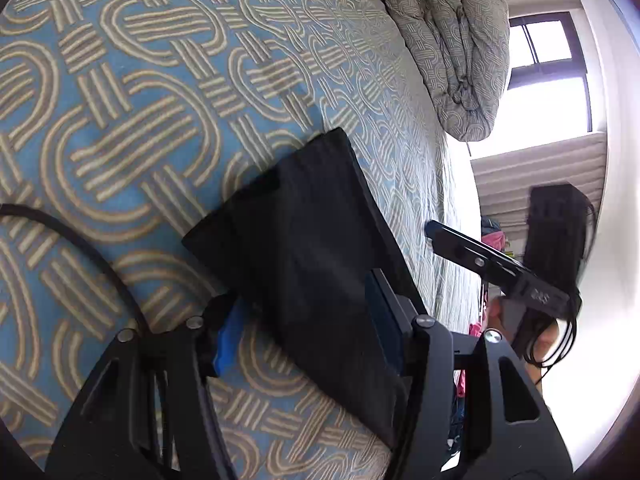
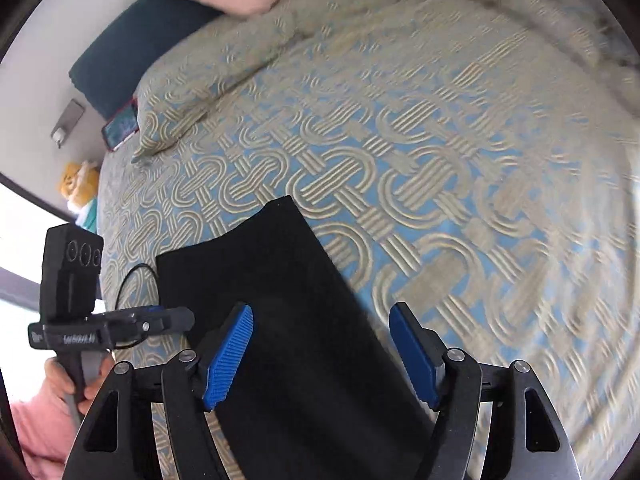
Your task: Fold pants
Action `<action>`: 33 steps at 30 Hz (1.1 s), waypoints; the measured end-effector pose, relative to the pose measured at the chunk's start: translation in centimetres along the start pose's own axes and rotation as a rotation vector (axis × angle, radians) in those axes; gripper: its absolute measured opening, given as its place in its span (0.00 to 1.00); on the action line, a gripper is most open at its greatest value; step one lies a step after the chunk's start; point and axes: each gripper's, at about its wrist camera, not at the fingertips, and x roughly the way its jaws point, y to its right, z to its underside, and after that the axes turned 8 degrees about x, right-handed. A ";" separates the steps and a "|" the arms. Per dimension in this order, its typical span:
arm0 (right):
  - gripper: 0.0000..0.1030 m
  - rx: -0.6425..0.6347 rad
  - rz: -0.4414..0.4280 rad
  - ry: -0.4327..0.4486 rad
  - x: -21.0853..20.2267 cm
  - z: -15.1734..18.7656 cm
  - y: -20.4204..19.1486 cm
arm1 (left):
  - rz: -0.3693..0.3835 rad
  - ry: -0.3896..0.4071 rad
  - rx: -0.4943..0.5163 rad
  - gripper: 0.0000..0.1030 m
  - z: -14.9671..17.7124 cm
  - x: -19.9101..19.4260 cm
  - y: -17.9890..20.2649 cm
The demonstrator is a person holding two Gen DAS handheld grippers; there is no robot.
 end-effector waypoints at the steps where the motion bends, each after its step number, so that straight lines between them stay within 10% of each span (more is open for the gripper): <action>1: 0.70 0.002 -0.036 -0.035 1.0 -0.8 0.6 | 0.003 0.010 -0.001 0.56 -0.4 0.2 -0.1; 3: 0.70 0.014 -0.124 -0.097 3.1 -2.4 1.3 | 0.008 0.046 0.000 0.53 -1.3 0.5 -0.4; 6: 0.70 -0.002 -0.282 -0.198 5.8 -3.8 1.4 | -0.001 0.112 0.035 0.14 -2.2 0.3 -1.2; 13: 0.71 -0.097 -0.563 -0.366 8.3 -6.3 0.2 | 0.246 0.241 0.320 0.12 -1.0 -3.4 1.1; 18: 0.79 -0.172 -0.682 -0.468 9.5 -6.3 -1.1 | 0.006 0.082 0.368 0.18 -0.4 -1.3 -1.0; 27: 0.79 -0.273 -0.650 -0.524 9.8 -6.0 -3.5 | -0.031 0.056 0.327 0.19 0.8 -1.7 -1.4; 28: 0.60 -0.272 -0.635 -0.490 9.6 -6.0 -3.9 | -0.034 0.056 0.323 0.19 0.8 -1.6 -1.4; 29: 0.07 -0.281 -0.592 -0.441 9.1 -5.9 -4.3 | -0.042 0.058 0.319 0.19 0.8 -1.7 -1.2; 33: 0.08 -0.373 -0.440 -0.248 4.0 -4.5 -5.8 | -0.107 0.124 0.392 0.20 0.2 -2.2 1.1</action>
